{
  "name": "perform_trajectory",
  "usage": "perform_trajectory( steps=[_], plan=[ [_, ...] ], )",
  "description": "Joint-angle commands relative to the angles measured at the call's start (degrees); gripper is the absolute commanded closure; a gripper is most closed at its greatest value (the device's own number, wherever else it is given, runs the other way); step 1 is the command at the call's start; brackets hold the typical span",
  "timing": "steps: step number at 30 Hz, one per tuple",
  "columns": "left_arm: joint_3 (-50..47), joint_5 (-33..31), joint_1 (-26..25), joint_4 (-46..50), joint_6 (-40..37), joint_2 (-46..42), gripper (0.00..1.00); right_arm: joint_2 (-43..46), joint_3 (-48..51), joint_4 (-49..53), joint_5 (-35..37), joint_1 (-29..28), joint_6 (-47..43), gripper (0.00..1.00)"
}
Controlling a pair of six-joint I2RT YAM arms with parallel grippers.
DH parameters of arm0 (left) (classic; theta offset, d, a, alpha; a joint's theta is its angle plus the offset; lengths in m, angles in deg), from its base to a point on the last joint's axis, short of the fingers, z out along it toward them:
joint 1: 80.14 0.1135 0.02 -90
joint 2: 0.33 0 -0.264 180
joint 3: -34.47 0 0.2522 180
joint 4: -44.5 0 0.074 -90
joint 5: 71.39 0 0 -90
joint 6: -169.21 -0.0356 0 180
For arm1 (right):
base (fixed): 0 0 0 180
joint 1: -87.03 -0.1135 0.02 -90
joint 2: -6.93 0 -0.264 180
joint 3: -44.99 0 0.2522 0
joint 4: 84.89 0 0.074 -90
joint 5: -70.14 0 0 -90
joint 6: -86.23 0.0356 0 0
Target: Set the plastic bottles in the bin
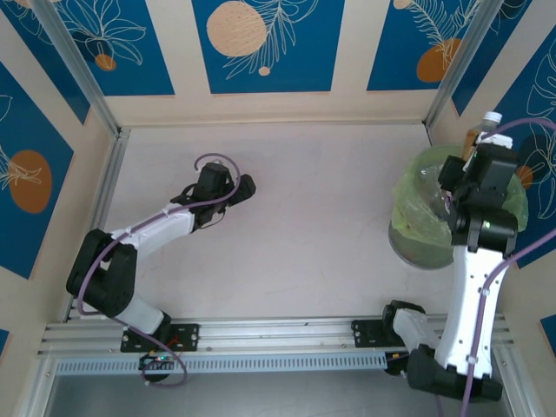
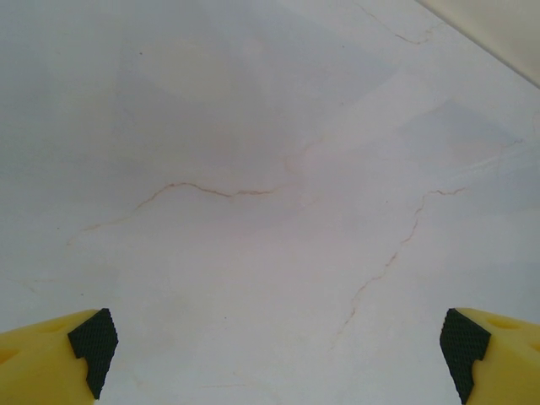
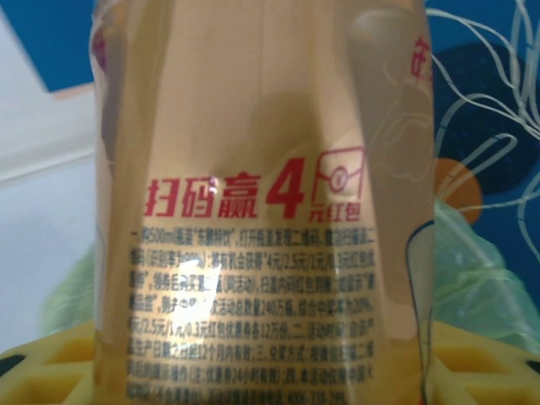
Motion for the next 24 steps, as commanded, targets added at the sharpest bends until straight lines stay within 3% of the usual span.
perform_trajectory(
  steps=[1,7,12,18,24],
  plan=[
    [-1.6,-0.7,1.9,0.0,-1.4,-2.2,0.0,-0.8,-0.8,3.1,6.1,2.1,1.6,0.46],
    [-1.8,2.5,3.6,-0.9,-0.9,-0.6,0.0,-1.3,5.7,2.9,9.9,3.3,5.0,0.43],
    [-0.6,4.4,3.8,-0.9,-0.8,0.1,0.0,-2.2,5.3,4.8,12.7,2.2,7.1,0.19],
    [-0.9,2.9,4.0,0.1,-0.5,-1.6,0.0,-2.2,3.7,5.8,17.9,0.3,6.3,0.05],
    [-0.9,1.4,4.5,2.0,-0.4,-3.3,0.0,-2.1,1.3,4.7,19.2,-7.7,6.3,0.0]
  ],
)
